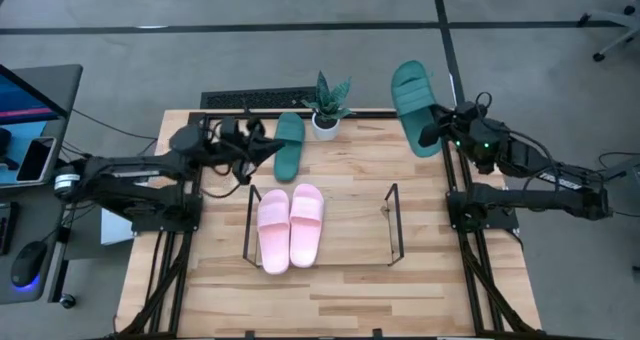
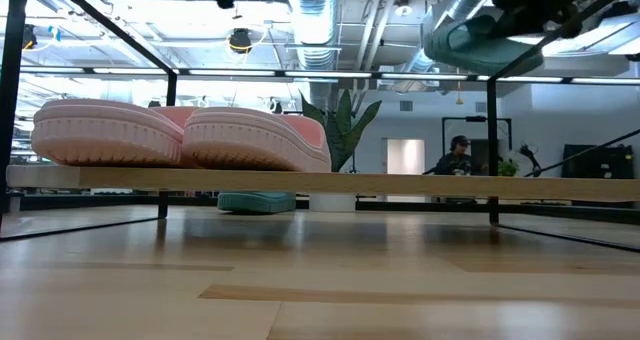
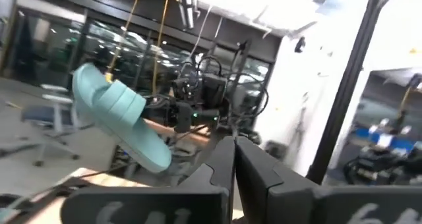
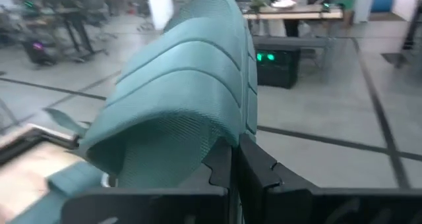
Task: Pick and place slides into the shelf
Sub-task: Put the right green slide on the shelf
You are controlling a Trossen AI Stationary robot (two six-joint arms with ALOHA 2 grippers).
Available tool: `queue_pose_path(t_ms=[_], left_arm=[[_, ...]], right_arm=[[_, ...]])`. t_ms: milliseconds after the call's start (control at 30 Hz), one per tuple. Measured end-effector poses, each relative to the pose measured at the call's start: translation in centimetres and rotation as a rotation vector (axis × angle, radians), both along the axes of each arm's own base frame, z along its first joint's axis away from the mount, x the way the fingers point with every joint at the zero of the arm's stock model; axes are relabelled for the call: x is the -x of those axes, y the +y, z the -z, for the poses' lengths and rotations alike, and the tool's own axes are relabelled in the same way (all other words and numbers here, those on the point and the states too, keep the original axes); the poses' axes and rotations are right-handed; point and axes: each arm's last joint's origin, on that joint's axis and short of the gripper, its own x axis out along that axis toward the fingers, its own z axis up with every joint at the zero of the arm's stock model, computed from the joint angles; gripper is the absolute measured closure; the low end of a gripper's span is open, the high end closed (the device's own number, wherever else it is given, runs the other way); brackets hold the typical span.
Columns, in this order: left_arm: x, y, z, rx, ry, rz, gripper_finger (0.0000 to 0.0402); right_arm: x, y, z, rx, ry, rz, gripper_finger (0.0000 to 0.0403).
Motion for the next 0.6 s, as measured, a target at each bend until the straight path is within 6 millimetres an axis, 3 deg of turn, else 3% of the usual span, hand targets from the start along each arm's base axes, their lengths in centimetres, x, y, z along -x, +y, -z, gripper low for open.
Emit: queue_pose_path(t_ms=[167,600], left_arm=[[-2.8,1.6,0.4,0.064,0.048,0.029,0.0382],[-11.0,4.6,-4.1,-0.002,0.138,0.16,0.0286]], right_arm=[[-0.4,0.8,-0.3,0.01,-0.027,-0.071,0.0402],[-1.2,2.8,-1.6,0.096,-0.096,-0.223,0.0403]])
